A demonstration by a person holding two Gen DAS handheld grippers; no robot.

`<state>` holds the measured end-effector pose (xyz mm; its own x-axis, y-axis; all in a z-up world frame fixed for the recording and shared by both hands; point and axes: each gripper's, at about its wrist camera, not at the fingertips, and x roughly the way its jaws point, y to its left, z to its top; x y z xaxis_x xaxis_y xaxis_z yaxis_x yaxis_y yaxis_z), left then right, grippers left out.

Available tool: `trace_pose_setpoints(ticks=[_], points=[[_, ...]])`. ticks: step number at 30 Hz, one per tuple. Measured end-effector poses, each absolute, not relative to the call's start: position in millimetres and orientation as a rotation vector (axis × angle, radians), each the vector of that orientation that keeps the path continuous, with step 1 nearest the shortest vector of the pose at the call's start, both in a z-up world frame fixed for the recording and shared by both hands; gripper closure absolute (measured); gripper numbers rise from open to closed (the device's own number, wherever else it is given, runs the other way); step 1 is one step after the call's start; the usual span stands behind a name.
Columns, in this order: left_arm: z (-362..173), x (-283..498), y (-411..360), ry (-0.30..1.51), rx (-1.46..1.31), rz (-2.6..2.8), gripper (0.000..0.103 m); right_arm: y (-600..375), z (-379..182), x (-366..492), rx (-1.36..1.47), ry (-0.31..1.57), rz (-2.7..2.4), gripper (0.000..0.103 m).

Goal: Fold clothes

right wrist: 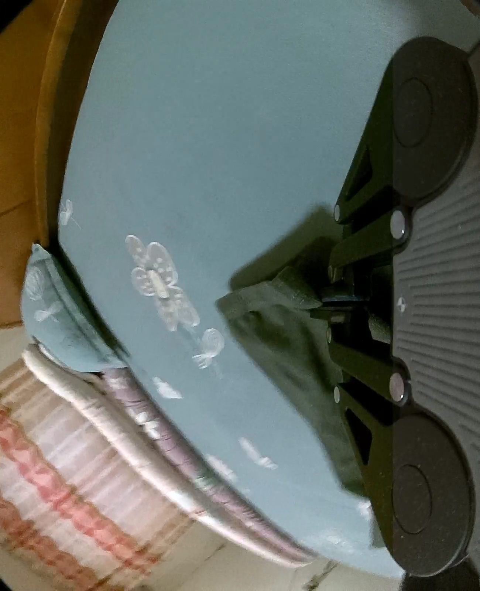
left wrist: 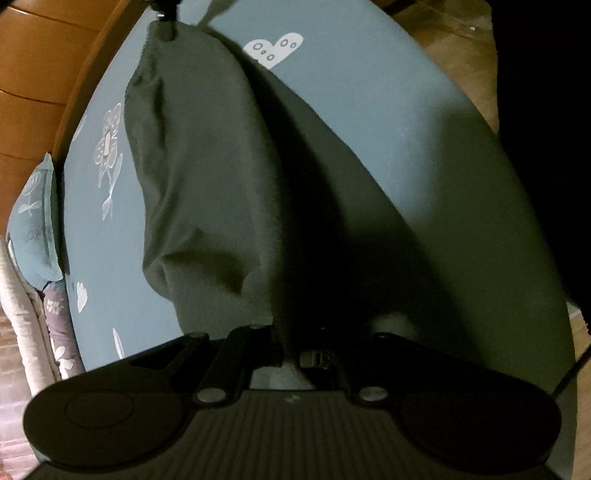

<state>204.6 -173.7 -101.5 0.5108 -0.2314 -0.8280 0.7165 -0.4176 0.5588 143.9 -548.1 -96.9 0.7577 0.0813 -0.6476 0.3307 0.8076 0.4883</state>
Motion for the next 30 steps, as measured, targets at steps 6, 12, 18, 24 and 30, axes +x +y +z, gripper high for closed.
trace_pose_setpoints(ticks=[6,12,18,24,30], points=[[-99,202,-176,0.387,1.695,-1.130,0.101,-550,-105,145,0.604,0.737,-0.192,0.099],[-106,192,-175,0.396,1.670,-1.137,0.091,-550,-106,143,0.542,0.774,-0.260,0.078],[-63,220,-170,0.581,1.333,-1.141,0.079,-541,-72,116,0.485,0.686,-0.336,0.070],[-27,250,-148,0.792,0.958,-1.148,0.069,-485,-52,128,0.347,0.669,-0.122,0.064],[-30,267,-136,0.858,0.754,-1.027,0.066,-391,-88,171,0.067,0.811,0.143,0.064]])
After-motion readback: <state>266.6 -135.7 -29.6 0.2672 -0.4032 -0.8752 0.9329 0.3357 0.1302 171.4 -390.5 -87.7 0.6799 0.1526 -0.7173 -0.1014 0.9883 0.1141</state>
